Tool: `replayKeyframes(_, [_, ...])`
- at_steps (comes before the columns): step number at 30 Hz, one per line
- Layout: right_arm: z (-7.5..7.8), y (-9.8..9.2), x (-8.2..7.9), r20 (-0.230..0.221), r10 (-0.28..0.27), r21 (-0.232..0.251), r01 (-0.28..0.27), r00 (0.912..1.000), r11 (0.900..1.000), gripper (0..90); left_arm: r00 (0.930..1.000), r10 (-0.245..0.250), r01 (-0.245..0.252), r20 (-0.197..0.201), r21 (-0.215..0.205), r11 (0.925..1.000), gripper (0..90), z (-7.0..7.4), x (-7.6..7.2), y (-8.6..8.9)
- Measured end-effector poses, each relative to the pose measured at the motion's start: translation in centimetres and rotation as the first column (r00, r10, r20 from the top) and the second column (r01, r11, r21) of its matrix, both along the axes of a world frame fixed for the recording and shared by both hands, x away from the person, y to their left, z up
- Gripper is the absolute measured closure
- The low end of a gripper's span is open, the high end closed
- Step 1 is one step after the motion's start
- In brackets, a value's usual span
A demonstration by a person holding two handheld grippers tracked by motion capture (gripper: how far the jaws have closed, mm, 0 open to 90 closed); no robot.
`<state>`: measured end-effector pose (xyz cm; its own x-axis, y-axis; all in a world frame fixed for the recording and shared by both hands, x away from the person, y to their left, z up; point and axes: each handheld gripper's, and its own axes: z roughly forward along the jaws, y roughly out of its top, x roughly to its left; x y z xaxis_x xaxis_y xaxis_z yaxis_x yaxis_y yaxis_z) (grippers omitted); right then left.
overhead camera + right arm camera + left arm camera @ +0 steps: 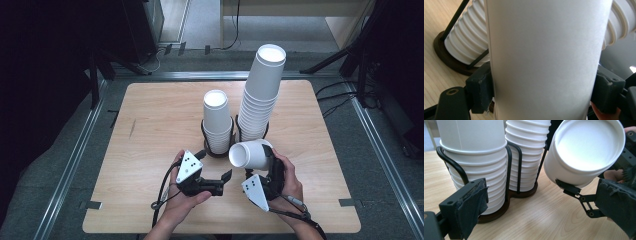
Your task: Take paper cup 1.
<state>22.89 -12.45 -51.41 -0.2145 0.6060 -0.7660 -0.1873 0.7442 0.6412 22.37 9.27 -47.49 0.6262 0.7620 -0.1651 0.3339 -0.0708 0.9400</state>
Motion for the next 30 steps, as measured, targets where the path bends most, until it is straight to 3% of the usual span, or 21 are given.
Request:
replayKeyframes(7, [-0.7,0.6,-0.3,0.038,0.014,-0.084,-0.011,0.9992,0.996,18.7,0.9997,-0.023,0.023,-0.013,-0.004,0.9997,0.0,-0.1,0.0,-0.2])
replayKeyframes(16, [-1.1,0.8,-0.3,0.047,0.017,-0.111,-0.012,0.9988,0.994,18.7,0.9980,-0.060,0.060,-0.018,-0.016,0.9981,0.0,0.0,-0.2,-0.6])
replayKeyframes(22, [-1.3,1.3,-0.6,0.061,0.050,-0.150,-0.040,0.9969,0.988,18.7,0.9956,-0.090,0.089,-0.026,-0.015,0.9959,0.0,0.0,-0.2,-0.8])
replayKeyframes(30, [-1.5,2.1,-1.2,0.073,0.091,-0.174,-0.077,0.9932,0.982,18.7,0.9929,-0.114,0.113,-0.034,-0.026,0.9932,6.7,-0.1,-0.2,-0.9])
